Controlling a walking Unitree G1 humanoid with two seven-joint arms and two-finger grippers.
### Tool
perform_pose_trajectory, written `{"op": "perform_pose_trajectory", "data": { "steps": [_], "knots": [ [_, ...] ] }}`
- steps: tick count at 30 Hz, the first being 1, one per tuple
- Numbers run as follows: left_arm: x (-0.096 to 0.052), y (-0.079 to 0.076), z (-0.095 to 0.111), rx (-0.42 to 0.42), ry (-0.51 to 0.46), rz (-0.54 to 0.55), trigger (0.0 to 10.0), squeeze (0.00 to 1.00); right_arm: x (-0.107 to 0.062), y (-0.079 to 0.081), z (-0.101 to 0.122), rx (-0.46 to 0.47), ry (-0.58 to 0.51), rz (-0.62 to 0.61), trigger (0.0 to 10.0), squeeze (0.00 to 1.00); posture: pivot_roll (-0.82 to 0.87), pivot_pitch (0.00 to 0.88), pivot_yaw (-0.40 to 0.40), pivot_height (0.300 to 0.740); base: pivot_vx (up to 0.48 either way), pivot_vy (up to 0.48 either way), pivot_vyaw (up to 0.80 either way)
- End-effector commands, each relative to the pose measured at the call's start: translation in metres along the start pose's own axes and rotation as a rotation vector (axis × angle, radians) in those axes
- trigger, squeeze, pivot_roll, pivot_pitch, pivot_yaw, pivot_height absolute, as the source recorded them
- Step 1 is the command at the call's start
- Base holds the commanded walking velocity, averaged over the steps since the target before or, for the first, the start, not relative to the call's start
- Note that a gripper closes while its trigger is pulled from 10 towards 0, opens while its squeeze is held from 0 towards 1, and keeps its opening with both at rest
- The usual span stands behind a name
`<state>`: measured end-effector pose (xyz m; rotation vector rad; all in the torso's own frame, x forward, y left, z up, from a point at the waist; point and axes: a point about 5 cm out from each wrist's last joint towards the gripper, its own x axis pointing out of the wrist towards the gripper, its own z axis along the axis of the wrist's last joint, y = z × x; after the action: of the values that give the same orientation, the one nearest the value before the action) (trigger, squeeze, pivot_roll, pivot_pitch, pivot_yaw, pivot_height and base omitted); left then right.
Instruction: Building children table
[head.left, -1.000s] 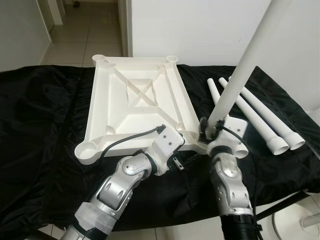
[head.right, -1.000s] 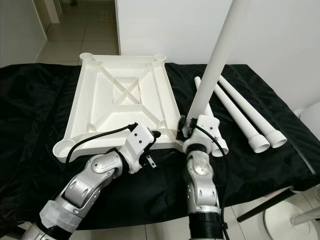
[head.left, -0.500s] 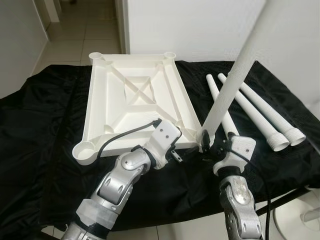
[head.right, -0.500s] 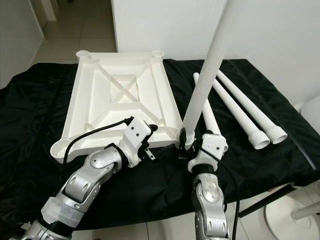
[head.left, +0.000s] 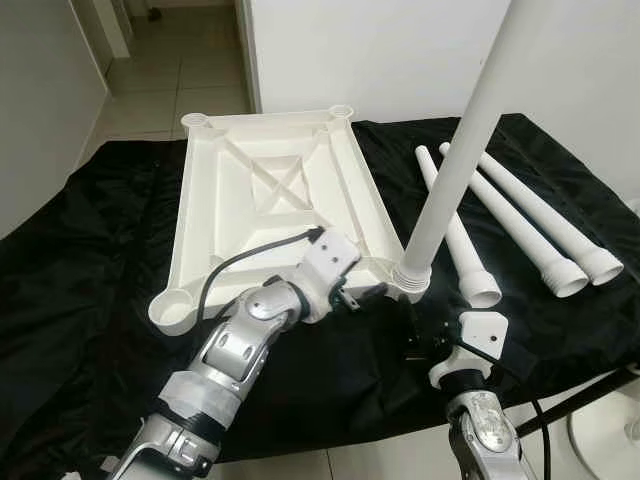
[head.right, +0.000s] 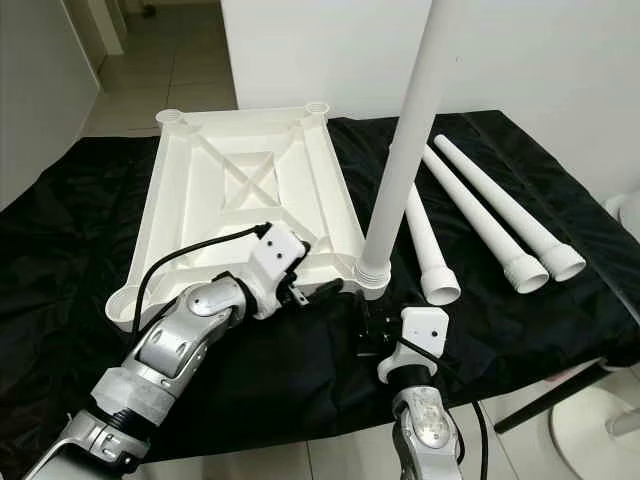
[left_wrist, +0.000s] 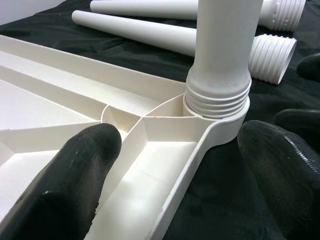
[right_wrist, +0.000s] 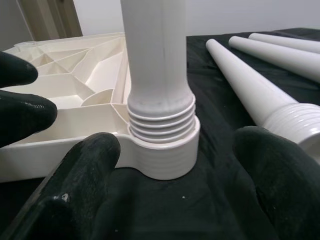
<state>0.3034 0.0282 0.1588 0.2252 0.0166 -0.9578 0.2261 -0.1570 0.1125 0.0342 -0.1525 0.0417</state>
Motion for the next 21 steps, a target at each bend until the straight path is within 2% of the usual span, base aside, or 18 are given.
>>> {"op": "perform_pose_trajectory", "data": {
  "steps": [1, 6, 9, 13, 17, 21],
  "knots": [
    [0.0, 0.006, -0.001, 0.013, 0.023, 0.048, 10.0, 0.0, -0.003, -0.001, -0.002, 0.001, 0.004, 0.002, 10.0, 0.0, -0.13, 0.026, 0.059, 0.74, 0.0, 0.0, 0.0],
    [-0.001, 0.009, -0.007, 0.015, 0.063, 0.034, 10.0, 0.0, -0.008, -0.005, -0.003, -0.011, 0.002, -0.005, 10.0, 0.0, -0.14, 0.018, 0.06, 0.74, 0.0, 0.0, 0.0],
    [-0.003, 0.024, -0.027, -0.037, 0.169, 0.105, 10.0, 0.0, -0.019, -0.018, -0.005, -0.048, 0.014, -0.042, 10.0, 0.0, -0.17, 0.007, 0.062, 0.74, 0.0, 0.0, 0.0],
    [-0.005, 0.031, -0.036, -0.03, 0.23, 0.133, 10.0, 0.0, -0.019, -0.023, -0.004, -0.059, 0.009, -0.059, 10.0, 0.0, -0.17, 0.016, 0.063, 0.74, 0.0, 0.0, 0.0],
    [-0.005, 0.036, -0.045, 0.015, 0.3, 0.155, 10.0, 0.0, -0.017, -0.026, -0.002, -0.072, -0.005, -0.06, 10.0, 0.0, -0.17, 0.014, 0.06, 0.74, 0.0, 0.0, 0.0],
    [-0.007, 0.037, -0.048, 0.018, 0.315, 0.169, 10.0, 0.0, -0.016, -0.027, -0.002, -0.082, -0.01, -0.059, 10.0, 0.0, -0.17, 0.016, 0.059, 0.74, 0.0, 0.0, 0.0]
  ]
}}
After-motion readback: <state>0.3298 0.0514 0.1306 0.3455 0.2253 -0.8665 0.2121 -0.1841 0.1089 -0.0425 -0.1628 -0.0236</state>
